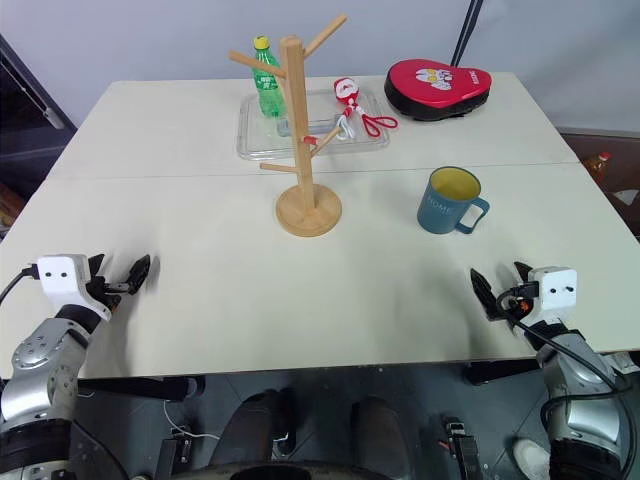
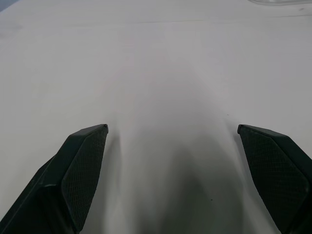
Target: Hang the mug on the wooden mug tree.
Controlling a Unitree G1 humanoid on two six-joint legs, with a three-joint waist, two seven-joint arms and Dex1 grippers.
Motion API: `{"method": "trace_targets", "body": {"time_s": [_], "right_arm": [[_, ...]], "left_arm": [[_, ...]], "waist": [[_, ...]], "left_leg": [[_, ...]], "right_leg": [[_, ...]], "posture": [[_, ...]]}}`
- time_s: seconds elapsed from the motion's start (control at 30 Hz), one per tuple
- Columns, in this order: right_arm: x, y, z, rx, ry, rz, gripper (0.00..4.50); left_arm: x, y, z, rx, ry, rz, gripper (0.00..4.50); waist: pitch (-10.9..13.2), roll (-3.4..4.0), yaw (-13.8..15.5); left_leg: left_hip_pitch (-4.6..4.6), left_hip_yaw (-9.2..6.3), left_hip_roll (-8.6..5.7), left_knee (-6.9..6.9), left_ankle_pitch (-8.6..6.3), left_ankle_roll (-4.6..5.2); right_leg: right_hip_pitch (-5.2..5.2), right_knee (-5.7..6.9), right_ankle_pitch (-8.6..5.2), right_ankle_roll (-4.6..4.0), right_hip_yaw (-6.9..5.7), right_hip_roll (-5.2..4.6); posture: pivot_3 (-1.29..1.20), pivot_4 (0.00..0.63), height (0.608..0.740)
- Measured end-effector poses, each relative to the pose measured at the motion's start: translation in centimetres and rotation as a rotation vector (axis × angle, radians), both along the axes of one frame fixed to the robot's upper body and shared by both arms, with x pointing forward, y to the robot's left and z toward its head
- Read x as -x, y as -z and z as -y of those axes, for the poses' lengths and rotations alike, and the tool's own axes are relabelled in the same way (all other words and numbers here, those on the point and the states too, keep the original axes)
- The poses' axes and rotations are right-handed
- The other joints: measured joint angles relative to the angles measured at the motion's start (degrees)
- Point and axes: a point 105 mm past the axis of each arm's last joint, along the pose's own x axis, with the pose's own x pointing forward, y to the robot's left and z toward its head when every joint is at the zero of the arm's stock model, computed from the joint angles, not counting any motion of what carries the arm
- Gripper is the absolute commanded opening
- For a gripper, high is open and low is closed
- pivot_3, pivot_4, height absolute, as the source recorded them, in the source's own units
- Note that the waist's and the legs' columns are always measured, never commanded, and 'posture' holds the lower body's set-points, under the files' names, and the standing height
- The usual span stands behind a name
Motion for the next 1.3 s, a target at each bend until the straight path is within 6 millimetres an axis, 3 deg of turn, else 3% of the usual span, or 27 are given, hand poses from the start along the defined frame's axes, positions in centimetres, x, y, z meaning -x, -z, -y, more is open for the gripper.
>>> {"method": "trace_targets", "body": {"time_s": [0.27,0.4,0.5,0.63,0.8,0.97,1.07,1.3], "right_arm": [[-0.2,-0.7,-0.9,0.007,0.0,0.021,4.46],[-0.2,-1.2,-1.4,0.005,0.003,0.029,4.46],[-0.4,-1.4,-2.1,-0.005,0.001,0.046,4.46],[-0.8,-0.8,-3.4,-0.037,0.007,0.046,4.46],[-1.6,-1.9,-3.4,-0.029,0.07,0.102,4.46],[-3.1,-3.4,-3.5,-0.01,0.126,0.158,4.46],[-3.8,-4.2,-3.8,0.002,0.129,0.187,4.46],[-5.1,-2.7,-2.7,0.024,0.192,0.145,4.46]], "left_arm": [[-0.3,-0.5,1.1,0.0,0.046,0.012,4.5],[-0.4,-1.0,4.0,-0.015,0.186,0.026,4.5],[-0.2,-2.2,8.7,0.014,0.401,0.06,4.5],[1.7,-4.3,17.3,0.034,0.802,0.091,4.5],[3.6,-5.7,23.3,0.0,1.11,0.114,4.5],[3.9,-6.8,25.8,-0.023,1.242,0.143,4.5],[3.6,-7.0,26.0,-0.028,1.258,0.147,4.5],[3.7,-6.0,26.2,-0.018,1.274,0.123,4.5]], "waist": [[0.0,0.0,0.0],[0.0,0.0,0.02],[-0.01,0.01,0.04],[-0.04,0.07,0.02],[-0.1,0.18,-0.11],[-0.09,0.18,-0.01],[-0.09,0.18,-0.04],[-0.09,0.18,-0.02]], "left_leg": [[0.0,0.0,0.0,0.0,0.0,0.0],[-0.01,0.0,-0.01,0.0,0.0,0.0],[-0.02,0.0,-0.01,0.0,0.0,-0.01],[-0.01,0.01,-0.04,0.0,0.0,0.0],[0.03,0.01,-0.03,0.01,0.0,0.0],[0.02,0.01,-0.03,0.07,0.01,0.01],[0.01,0.0,-0.04,0.05,0.01,0.01],[0.01,0.0,-0.04,0.07,0.01,0.01]], "right_leg": [[0.0,0.0,0.0,0.0,0.0,-0.01],[0.0,0.0,0.0,0.0,0.0,-0.03],[0.01,-0.01,-0.01,-0.01,0.01,-0.06],[0.02,-0.01,-0.01,-0.01,0.02,-0.06],[0.03,0.01,-0.01,-0.02,0.07,0.08],[0.03,0.02,0.0,-0.01,0.07,0.23],[0.02,0.01,-0.01,0.01,0.07,0.26],[0.04,0.02,-0.01,0.01,0.07,0.26]], "posture": [[0.0,0.15,0.736],[0.0,0.15,0.736],[0.0,0.15,0.736],[0.0,0.15,0.736],[0.0,0.15,0.736],[0.0,0.15,0.736],[0.0,0.15,0.736],[0.0,0.15,0.736]]}}
